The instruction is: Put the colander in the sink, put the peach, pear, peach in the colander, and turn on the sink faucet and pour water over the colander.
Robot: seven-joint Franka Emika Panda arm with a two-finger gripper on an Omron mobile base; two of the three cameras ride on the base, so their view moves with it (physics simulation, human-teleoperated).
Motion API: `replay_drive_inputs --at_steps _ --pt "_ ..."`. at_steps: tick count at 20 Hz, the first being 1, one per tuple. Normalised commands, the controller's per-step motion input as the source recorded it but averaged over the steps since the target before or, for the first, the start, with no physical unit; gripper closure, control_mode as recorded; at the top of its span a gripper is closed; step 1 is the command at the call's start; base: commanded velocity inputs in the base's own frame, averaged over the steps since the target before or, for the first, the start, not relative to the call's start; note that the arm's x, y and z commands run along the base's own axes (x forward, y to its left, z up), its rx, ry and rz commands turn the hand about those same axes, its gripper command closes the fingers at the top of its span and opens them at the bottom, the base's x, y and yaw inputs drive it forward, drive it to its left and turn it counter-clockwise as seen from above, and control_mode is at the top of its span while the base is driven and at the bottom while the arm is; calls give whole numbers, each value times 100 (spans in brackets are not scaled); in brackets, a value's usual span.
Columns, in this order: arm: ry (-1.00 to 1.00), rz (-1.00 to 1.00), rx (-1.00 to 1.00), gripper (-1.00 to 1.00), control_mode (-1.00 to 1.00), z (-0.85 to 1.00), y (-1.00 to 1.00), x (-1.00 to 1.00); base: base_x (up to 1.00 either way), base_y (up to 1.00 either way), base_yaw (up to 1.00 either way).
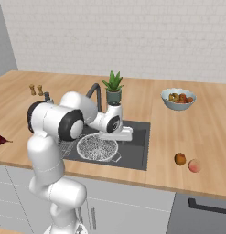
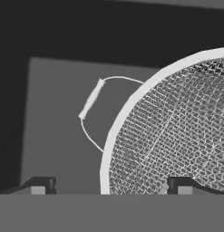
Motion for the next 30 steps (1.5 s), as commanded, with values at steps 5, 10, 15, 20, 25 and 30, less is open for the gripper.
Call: replay_drive_inputs --at_steps 5,10,15,20,25,30 --pt "0 -7 11 -100 -100 62 -23 -30 0 0 0" --pt "0 -32 8 -100 -100 56 -37 -27 0 0 0" --pt "0 -58 7 -100 -100 53 -43 -27 0 0 0" --pt "0 -78 1 -100 -100 40 -34 -17 0 0 0" --pt "0 -92 -3 -100 -100 13 -14 -13 0 0 0" --pt "0 -100 -13 -100 -100 0 -1 -6 0 0 0"
